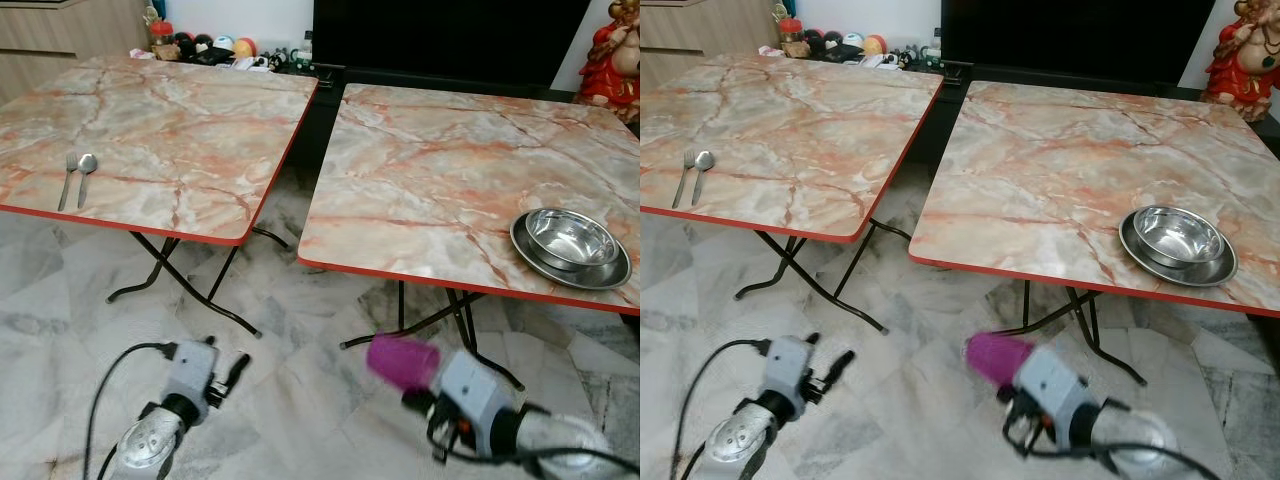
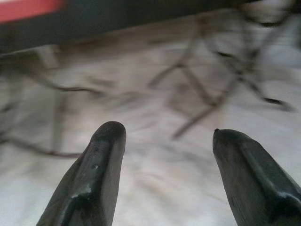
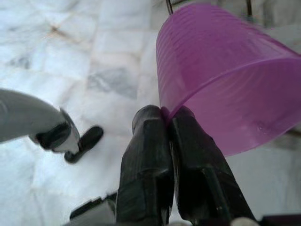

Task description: Setting the table

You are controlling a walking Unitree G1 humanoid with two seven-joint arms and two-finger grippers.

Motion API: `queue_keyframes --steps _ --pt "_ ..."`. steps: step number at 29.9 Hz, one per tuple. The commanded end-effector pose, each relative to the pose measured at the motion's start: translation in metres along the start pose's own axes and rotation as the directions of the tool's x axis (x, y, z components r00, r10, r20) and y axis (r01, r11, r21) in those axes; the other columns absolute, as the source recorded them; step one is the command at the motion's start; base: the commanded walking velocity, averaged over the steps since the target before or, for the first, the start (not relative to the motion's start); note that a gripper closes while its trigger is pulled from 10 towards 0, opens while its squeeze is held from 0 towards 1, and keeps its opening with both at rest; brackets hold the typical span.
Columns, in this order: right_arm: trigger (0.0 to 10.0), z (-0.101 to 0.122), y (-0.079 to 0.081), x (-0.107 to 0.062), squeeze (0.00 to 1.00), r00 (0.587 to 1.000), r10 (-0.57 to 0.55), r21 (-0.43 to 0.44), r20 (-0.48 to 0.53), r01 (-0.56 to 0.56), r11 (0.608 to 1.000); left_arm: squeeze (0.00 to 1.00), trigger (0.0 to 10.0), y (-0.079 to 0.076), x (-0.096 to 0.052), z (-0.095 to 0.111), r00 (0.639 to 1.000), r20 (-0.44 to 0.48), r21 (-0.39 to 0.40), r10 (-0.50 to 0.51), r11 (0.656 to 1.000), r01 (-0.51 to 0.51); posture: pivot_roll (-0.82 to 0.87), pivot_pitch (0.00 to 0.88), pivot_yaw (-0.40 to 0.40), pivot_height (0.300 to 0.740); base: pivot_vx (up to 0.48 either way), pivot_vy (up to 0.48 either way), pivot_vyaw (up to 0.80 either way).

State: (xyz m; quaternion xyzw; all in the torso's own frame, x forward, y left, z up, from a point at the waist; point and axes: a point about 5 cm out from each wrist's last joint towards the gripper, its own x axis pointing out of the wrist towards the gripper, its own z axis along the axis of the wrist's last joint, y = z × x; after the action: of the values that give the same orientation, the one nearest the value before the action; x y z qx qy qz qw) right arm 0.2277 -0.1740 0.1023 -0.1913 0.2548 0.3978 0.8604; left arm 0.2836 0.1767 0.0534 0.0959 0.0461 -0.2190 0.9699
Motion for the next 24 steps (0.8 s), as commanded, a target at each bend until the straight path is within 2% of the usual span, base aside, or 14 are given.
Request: queue_keyframes --steps 1,2,4,7,9,12,15,19,24 --pt "10.0 0.003 0.0 0.001 0.0 0.998 0.047 0.007 0.048 -0.047 0.999 0.0 10.0 -0.006 0.007 0.014 0.995 0.029 -0.006 -0.092 0.996 0.093 -0.07 0.173 -0.016 0.74 0.0 0.0 0.0" --pt "10.0 0.003 0.0 0.001 0.0 0.998 0.047 0.007 0.048 -0.047 0.999 0.0 10.0 -0.006 0.007 0.014 0.995 0.029 -0.006 -0.092 0.996 0.093 -0.07 0.173 -0.016 0.74 0.0 0.0 0.0" --pt "10.0 0.0 0.004 0.002 0.0 0.994 0.097 0.006 0.044 -0.097 0.995 0.0 10.0 -0.012 0.012 0.023 0.985 0.04 -0.007 -0.167 0.986 0.168 -0.07 0.176 -0.016 0.74 0.0 0.0 0.0" --pt "10.0 -0.003 0.001 0.006 0.0 0.995 0.089 0.004 0.037 -0.089 0.996 0.0 10.0 -0.021 0.016 0.032 0.964 0.048 -0.005 -0.26 0.965 0.26 -0.06 0.173 -0.016 0.74 0.0 0.0 0.0" --pt "10.0 0.002 0.003 0.008 0.0 0.986 0.129 -0.009 0.105 -0.129 0.992 0.0 10.0 -0.034 0.015 0.038 0.924 0.031 0.006 -0.382 0.924 0.382 -0.06 0.157 -0.019 0.74 0.0 0.0 0.0" --pt "10.0 0.009 0.011 0.009 0.0 0.954 0.229 -0.021 0.192 -0.229 0.973 0.0 10.0 -0.046 0.016 0.044 0.876 0.005 0.009 -0.483 0.876 0.483 -0.05 0.134 -0.016 0.74 0.0 0.0 0.0" --pt "10.0 0.008 0.012 0.01 0.0 0.951 0.257 -0.048 0.17 -0.253 0.966 0.0 10.0 -0.046 0.019 0.048 0.878 0.015 0.014 -0.479 0.878 0.479 -0.05 0.124 -0.011 0.74 0.0 0.0 0.0" --pt "10.0 0.004 0.015 0.013 0.0 0.942 0.29 -0.042 0.171 -0.287 0.957 0.0 10.0 -0.046 0.022 0.048 0.889 0.019 -0.006 -0.457 0.89 0.457 -0.05 0.069 -0.016 0.74 0.0 0.0 0.0" --pt "10.0 -0.007 0.007 0.016 0.0 0.961 0.26 -0.061 0.095 -0.255 0.965 0.0 10.0 -0.046 0.02 0.051 0.886 -0.006 0.014 -0.463 0.886 0.463 -0.05 0.104 -0.024 0.74 0.0 0.0 0.0"
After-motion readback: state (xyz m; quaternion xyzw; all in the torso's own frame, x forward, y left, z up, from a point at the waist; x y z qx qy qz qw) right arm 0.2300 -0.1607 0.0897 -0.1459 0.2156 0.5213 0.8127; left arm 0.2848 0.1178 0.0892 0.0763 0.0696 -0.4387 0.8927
